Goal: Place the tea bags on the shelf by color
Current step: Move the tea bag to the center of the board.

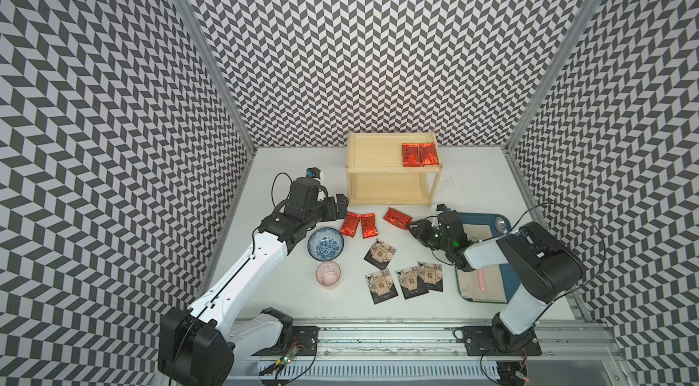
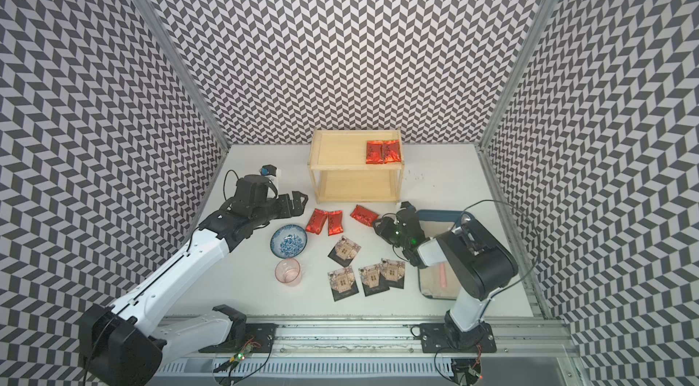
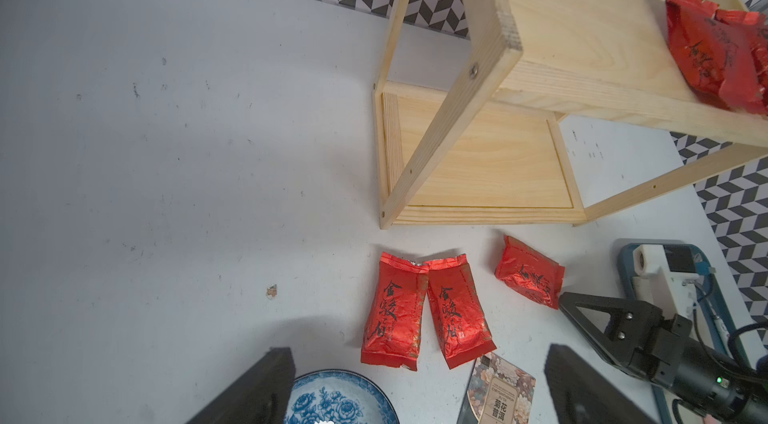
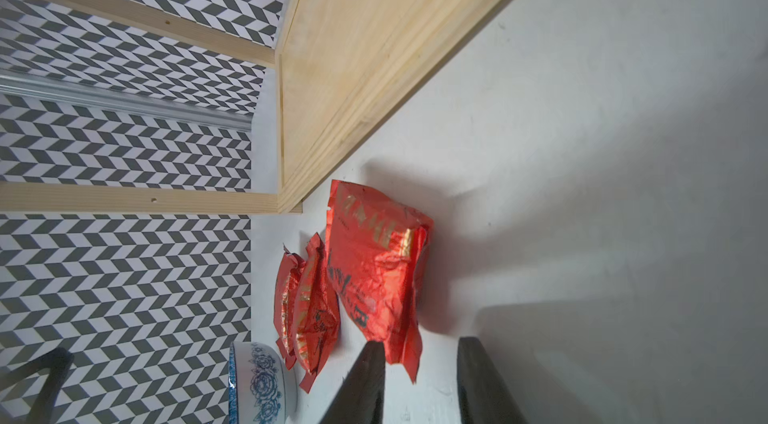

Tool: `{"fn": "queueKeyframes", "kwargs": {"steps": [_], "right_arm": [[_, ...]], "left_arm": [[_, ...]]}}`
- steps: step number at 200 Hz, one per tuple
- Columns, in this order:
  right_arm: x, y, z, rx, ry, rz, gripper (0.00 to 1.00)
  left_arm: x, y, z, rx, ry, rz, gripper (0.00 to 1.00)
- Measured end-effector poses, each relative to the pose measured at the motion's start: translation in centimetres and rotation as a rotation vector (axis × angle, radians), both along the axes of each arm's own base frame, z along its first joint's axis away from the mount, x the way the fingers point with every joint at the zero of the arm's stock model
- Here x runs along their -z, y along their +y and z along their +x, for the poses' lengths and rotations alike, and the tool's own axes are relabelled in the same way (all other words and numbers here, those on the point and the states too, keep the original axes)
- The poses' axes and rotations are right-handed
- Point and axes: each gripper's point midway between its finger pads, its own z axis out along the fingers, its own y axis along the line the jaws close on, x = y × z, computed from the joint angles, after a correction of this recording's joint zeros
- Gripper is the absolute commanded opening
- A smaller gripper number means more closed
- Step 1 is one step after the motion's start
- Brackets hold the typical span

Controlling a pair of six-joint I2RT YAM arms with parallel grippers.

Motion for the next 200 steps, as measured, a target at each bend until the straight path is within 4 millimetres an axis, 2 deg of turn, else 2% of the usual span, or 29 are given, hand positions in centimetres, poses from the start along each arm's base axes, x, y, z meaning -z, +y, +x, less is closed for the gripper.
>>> {"fn": "queueKeyframes", "kwargs": {"steps": [80, 150, 200], "right_arm": [[0.2, 0.4, 0.3, -0.016, 0.0, 0.038, 0.0], [-0.1, 0.5, 0.5, -0.015, -0.004, 0.043, 0.0], [-2.8, -2.6, -2.4, 0.11, -0.018, 0.055, 0.0]], "left_arm": [[0.0, 0.0, 0.0, -0.002, 0.0, 0.0, 0.99], [0.0, 0.2, 0.1, -0.006, 0.0, 0.0, 0.99], [0.0, 0.2, 0.1, -0.004, 0.001, -0.003, 0.99]]}}
